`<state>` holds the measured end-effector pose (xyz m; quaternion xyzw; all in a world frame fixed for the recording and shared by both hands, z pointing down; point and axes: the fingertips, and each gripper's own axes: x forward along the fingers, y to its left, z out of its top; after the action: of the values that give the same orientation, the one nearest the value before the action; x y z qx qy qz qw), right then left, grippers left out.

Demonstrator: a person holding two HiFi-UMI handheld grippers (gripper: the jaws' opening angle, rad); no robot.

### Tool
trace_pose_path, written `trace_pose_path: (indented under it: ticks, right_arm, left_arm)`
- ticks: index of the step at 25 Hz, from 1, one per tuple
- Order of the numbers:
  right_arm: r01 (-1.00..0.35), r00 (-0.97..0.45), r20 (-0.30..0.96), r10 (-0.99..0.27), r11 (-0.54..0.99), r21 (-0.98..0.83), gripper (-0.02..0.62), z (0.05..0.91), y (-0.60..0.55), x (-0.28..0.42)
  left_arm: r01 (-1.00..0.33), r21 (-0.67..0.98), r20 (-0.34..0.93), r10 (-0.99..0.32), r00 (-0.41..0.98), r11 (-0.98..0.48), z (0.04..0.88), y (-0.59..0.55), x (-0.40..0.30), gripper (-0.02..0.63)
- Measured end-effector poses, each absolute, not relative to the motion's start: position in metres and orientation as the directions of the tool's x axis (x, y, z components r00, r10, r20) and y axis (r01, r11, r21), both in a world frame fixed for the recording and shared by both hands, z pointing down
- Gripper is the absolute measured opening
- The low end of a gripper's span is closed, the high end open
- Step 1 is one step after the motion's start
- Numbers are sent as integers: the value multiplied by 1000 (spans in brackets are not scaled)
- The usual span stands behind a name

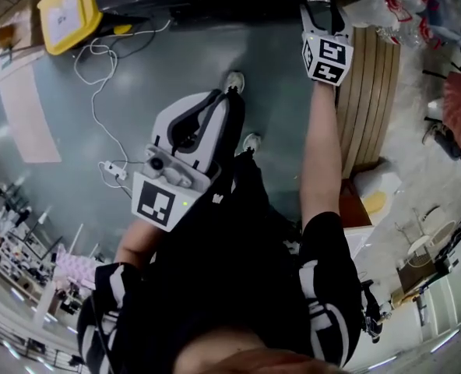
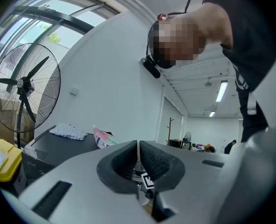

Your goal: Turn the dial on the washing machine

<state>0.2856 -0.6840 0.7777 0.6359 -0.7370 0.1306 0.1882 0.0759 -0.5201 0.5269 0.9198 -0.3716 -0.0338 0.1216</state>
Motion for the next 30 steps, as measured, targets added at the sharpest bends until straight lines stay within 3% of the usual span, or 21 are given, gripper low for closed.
trace_pose_path:
  ticks: [5,7,11,15,18,22,30]
  right_arm:
    - [-917,-242,384,-891,80,-392,290,781,-684,291]
    - [-875,-256,361,-896,56,-482,290,781,-683,292]
    - [-992,-115,424,-898,83,-93,323,777,-679,290]
    - [-977,-36,426,-904,121,175,325,773,-682,287]
    - [-990,-83,422,-903,124,69,288,771,-684,286]
    - [-923,-210,383,-900,53,-382,287,774,-686,292]
    - [-973,-132,449,-884,30,-228,326,757,-643,287]
  left_arm:
    - [-676,257,24,-694,719,-691,530,-522,77,34]
    - [-675,263,25,-695,719,-689,531,-522,78,34]
    - [-673,266,26,-693,721,-690,531,-519,81,35]
    - [-672,269,30,-691,722,-690,534,-516,82,34]
    - [-671,276,33,-691,722,-688,535,-517,82,34]
    - [-672,281,36,-692,721,-686,539,-518,80,34]
    - [-679,249,9,-699,715,-691,516,-492,69,34]
